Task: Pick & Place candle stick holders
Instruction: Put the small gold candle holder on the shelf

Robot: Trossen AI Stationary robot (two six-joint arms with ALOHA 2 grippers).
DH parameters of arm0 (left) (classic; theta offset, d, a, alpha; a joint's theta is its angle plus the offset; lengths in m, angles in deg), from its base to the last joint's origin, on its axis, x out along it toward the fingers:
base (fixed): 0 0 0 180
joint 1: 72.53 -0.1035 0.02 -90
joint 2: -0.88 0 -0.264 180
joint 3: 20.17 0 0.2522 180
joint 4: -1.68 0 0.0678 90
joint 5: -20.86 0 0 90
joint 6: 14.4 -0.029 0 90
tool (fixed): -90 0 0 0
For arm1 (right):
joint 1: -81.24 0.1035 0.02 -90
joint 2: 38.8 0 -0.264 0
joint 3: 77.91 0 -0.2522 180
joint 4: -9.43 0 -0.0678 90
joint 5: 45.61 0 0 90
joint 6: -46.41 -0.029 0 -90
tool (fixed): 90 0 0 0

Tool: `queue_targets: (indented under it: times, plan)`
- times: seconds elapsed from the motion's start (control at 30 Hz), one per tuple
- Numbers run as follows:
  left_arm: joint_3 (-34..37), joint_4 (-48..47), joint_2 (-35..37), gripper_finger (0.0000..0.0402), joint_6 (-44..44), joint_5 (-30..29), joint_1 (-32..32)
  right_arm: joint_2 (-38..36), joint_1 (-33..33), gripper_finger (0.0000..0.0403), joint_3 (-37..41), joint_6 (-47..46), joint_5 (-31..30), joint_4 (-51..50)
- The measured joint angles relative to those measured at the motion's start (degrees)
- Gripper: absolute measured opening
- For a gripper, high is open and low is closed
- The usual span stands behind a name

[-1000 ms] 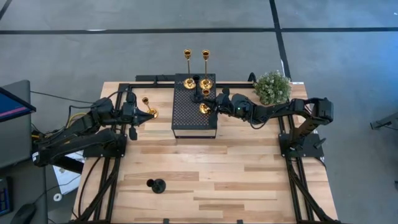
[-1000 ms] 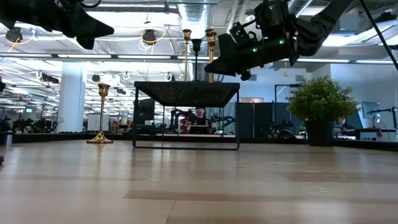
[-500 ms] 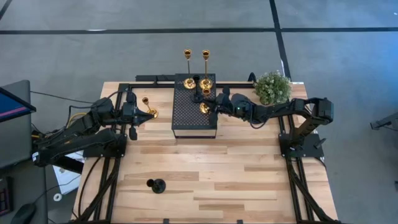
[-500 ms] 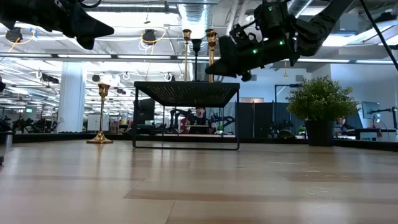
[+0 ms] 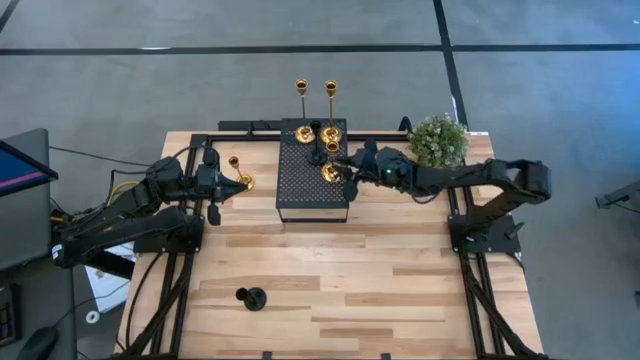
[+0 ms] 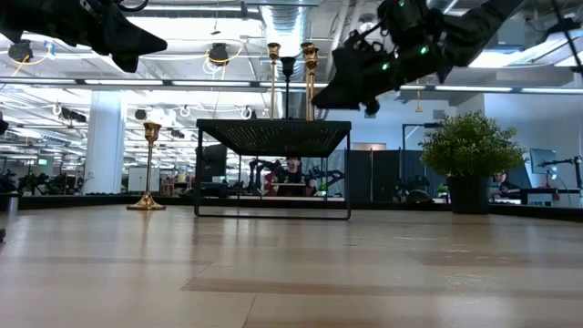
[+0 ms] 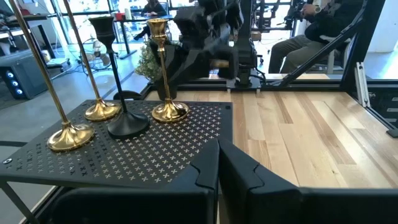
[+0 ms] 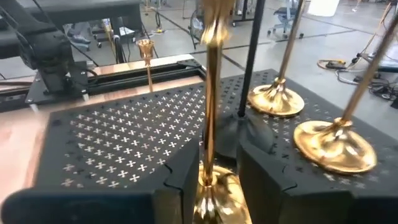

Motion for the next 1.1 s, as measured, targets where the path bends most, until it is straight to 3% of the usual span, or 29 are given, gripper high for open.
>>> queue_targets:
  times: [0.33, 0.5, 0.63, 0.7, 1.1]
  plan:
    - [0.00, -0.10, -0.01, 0.0008, 0.24, -0.01, 0.00, -16.68, 5.67, 0.0110, -0.06, -0.01, 0.04, -19.93]
    - [0.00, -1.03, 0.01, 0.0008, 3.00, -0.92, 0.02, -24.66, 10.36, 0.0076, -0.07, -2.67, -0.41, -31.48]
    - [0.00, -1.90, 0.07, 0.0005, 3.23, -9.62, 0.00, -29.13, 15.27, 0.0016, -0.07, -2.56, -6.30, -38.28]
    - [0.00, -3.91, 0.06, 0.0005, 3.23, -12.61, 0.00, -30.79, 17.97, 0.0007, -0.07, -2.59, -10.07, -40.71]
    - [0.02, -9.44, 0.96, 0.0005, 4.52, -13.76, 0.00, -33.36, 31.56, 0.0002, -0.07, -2.53, -25.70, -49.72]
